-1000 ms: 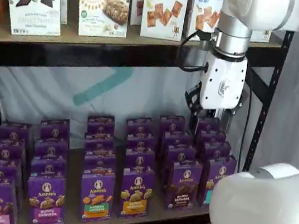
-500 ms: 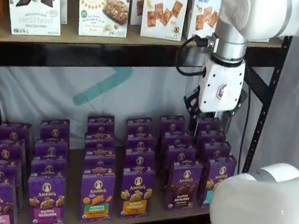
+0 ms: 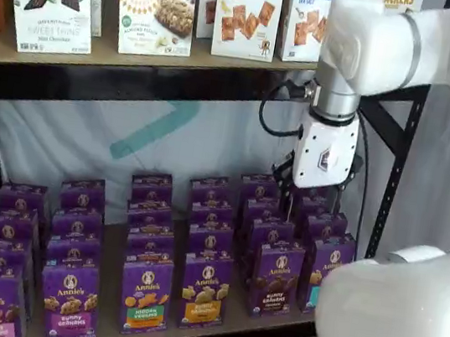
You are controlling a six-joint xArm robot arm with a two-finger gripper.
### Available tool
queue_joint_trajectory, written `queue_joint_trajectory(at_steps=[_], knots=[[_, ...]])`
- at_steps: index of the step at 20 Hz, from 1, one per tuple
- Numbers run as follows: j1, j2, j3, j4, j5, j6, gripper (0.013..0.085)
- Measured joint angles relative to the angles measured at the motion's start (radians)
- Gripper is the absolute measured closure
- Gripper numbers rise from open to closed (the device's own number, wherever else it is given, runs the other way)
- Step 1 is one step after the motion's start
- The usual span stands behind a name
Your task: Pick up the purple box with a brown patch in the center, on the bottom shelf, the fifth box from the left
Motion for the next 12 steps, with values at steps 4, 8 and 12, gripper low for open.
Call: queue_joint_trajectory(at_steps=[4, 8, 12], knots=[[-0.012, 0.062, 0.029, -0.001, -0.089, -0.007, 0.013], [-0.026, 0.135, 0.051, -0.003, -0.182, -0.016, 0.013], [-0.044, 0.215, 0.067, -0.003, -0.283, -0.03, 0.013]])
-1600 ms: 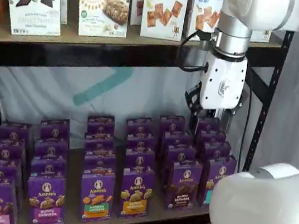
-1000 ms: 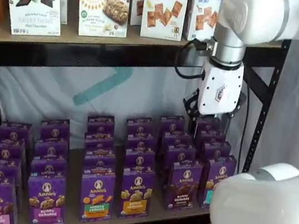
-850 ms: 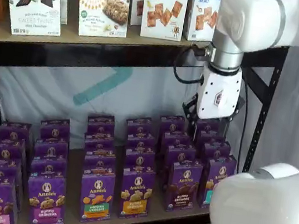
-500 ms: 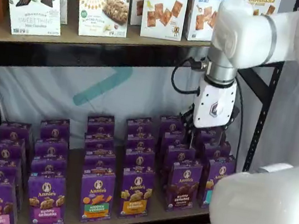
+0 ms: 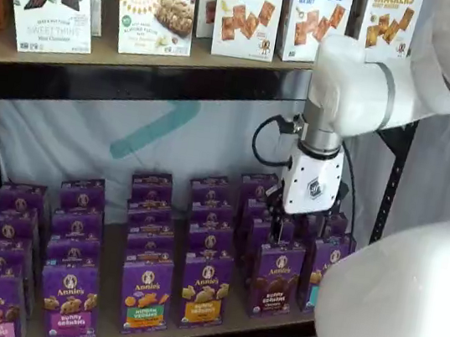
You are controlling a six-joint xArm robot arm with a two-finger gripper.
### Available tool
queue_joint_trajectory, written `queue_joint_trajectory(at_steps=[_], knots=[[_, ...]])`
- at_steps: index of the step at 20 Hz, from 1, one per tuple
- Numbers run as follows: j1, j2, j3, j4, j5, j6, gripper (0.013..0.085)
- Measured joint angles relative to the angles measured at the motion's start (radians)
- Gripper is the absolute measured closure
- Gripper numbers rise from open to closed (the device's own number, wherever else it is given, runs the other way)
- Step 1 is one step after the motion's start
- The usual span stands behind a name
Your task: Pick up the purple box with a brown patch in the center, on the bottom shelf, the fifth box from the left
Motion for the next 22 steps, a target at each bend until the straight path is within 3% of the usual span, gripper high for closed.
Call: queue_joint_trajectory(at_steps=[11, 15, 22], knots=[[-0.046, 0.269, -0.025, -0.043, -0.237, -0.004, 0.013], [-0.066, 0.371, -0.053, -0.036, -0.313, -0.027, 0.013], [-0.096, 0.557, -0.122, -0.063, -0.43, -0.028, 0.013]])
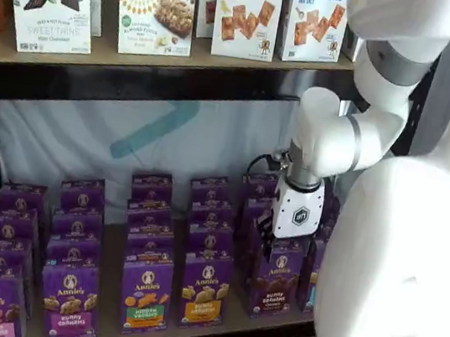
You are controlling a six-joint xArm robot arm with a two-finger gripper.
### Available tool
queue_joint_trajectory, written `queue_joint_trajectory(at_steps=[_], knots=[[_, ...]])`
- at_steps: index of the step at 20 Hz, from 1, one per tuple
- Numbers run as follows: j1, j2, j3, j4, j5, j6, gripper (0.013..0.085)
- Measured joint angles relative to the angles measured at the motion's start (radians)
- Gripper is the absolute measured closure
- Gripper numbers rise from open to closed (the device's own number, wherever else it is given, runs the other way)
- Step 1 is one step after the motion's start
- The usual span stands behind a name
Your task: Pick up the purple box with a brown patch in the center, on the bottom shelf, the fifth box from the left
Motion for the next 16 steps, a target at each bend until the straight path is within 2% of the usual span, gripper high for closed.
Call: queue_joint_trajectory(at_steps=[5, 11, 16], knots=[[-0.017, 0.133, -0.065, -0.039, -0.061, 0.021, 0.013], [-0.052, 0.271, -0.139, -0.047, -0.14, -0.003, 0.013], [-0.076, 0.347, -0.202, -0.071, -0.15, -0.004, 0.013]])
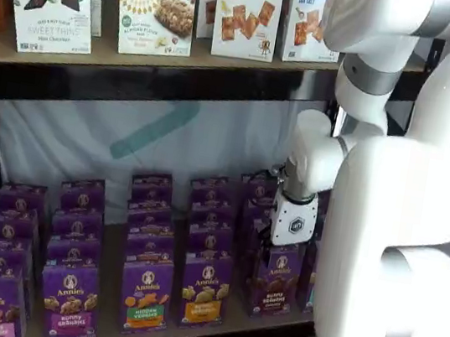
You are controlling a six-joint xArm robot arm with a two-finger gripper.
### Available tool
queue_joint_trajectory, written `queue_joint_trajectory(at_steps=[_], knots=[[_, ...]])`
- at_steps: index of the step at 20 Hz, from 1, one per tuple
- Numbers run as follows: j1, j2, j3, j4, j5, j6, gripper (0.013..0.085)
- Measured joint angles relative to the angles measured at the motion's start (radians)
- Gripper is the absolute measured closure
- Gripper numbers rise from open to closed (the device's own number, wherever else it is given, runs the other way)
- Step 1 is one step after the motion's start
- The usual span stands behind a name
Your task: Pick up the purple box with a brown patch in the center, on the bottom shelf, the fifth box from the left
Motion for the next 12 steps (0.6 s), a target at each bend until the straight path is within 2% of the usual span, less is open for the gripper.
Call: queue_joint_trajectory(at_steps=[4, 12], knots=[[-0.019, 0.062, -0.07, 0.0, 0.004, -0.02, 0.013], [-0.037, 0.197, -0.216, 0.045, 0.021, -0.082, 0.013]])
